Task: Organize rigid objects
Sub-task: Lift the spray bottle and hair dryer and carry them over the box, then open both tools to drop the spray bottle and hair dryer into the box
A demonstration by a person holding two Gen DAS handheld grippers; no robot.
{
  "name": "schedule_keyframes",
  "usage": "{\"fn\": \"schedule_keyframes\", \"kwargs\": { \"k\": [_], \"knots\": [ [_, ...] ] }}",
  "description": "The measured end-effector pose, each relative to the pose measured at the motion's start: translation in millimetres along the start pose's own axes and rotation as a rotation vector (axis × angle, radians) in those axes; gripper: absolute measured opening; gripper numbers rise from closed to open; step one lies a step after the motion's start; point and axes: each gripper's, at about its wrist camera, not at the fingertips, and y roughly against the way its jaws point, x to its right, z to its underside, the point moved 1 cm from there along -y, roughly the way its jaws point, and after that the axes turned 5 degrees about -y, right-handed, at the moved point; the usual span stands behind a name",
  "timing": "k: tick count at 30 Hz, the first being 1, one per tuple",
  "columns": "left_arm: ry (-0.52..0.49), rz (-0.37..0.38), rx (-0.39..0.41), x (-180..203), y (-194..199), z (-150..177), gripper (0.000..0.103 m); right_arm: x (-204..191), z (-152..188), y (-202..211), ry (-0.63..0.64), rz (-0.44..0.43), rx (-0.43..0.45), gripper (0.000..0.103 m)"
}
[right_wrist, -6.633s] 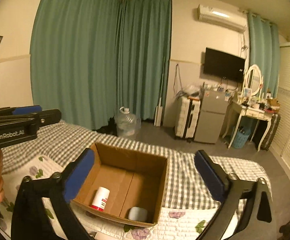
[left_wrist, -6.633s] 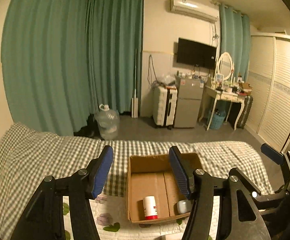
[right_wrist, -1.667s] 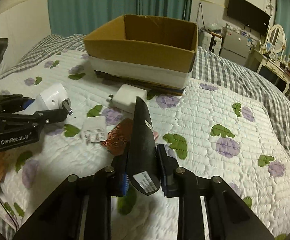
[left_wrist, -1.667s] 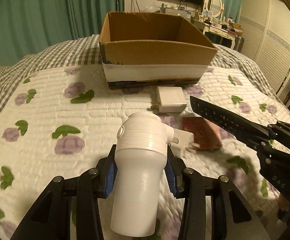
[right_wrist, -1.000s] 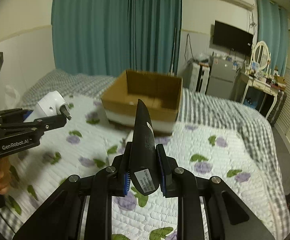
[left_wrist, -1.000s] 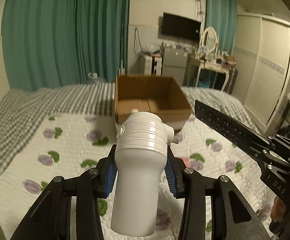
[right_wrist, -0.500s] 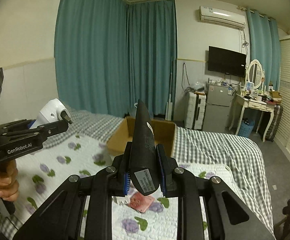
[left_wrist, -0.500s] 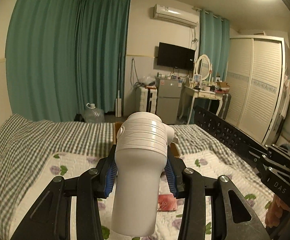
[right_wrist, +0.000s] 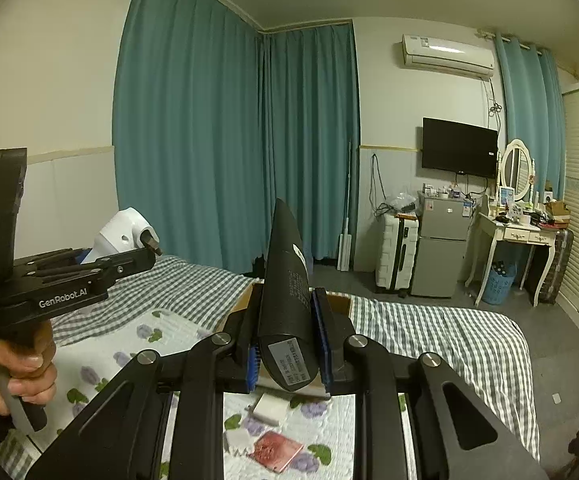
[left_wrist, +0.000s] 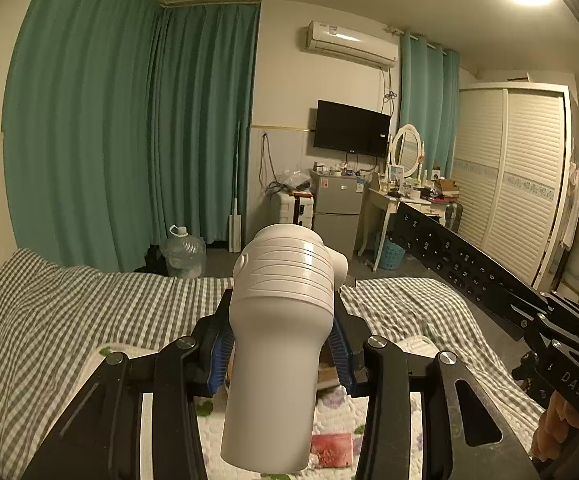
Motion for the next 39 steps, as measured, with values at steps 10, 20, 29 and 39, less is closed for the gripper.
{"fn": "schedule_keyframes", "kwargs": {
  "k": [10, 20, 29, 39],
  "knots": [
    [-0.01, -0.007, -0.04, -14.4, -69.2, 3.2, 0.043, 21.4, 0.2, -70.2, -0.024, -0.031, -0.037, 0.021],
    [-0.005, 0.008, -0.106, -21.8, -150.7, 18.7, 0.043, 40.4, 17.2, -159.2, -0.014, -0.045, -0.119, 0.021],
    [-0.008, 0.019, -0.196, -23.1, -217.3, 47.3, 0.043, 53.6, 52.6, -226.3, 0.003, -0.048, -0.213, 0.021],
    [0.008, 0.025, -0.294, -26.1, -268.2, 78.9, 0.043, 71.4, 95.5, -288.9, -0.002, -0.033, -0.325, 0.021]
  ]
}}
